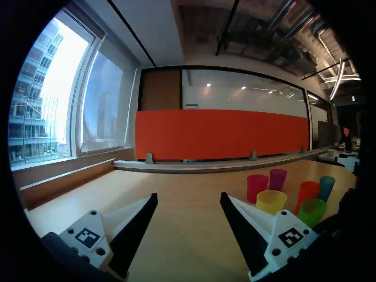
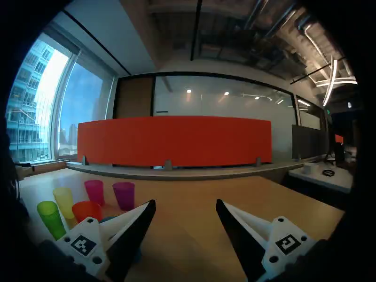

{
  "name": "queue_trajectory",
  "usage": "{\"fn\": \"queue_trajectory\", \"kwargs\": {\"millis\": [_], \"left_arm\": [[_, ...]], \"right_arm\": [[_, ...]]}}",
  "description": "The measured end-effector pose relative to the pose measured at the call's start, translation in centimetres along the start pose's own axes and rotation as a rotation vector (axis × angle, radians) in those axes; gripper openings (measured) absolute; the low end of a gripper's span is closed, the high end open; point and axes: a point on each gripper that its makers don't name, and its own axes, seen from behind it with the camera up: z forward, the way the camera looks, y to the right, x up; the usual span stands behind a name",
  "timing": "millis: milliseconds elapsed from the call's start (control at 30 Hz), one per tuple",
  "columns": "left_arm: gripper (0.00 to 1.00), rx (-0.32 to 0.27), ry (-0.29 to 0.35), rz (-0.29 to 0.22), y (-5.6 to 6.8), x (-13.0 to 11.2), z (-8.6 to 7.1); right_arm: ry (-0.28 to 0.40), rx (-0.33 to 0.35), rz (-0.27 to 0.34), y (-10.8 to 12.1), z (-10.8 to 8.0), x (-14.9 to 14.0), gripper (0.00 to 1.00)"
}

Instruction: Pour water

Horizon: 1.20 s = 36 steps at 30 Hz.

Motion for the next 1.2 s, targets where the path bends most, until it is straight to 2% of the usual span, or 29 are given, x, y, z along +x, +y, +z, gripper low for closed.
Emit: {"fn": "queue_trajectory", "kwargs": {"millis": [1200], "left_arm": [[0.99,0.000,0.000,0.000,-0.08,0.01,-0.01]], "right_arm": [[0.000,0.000,0.001,0.06,0.08,0.01,0.99]]}}
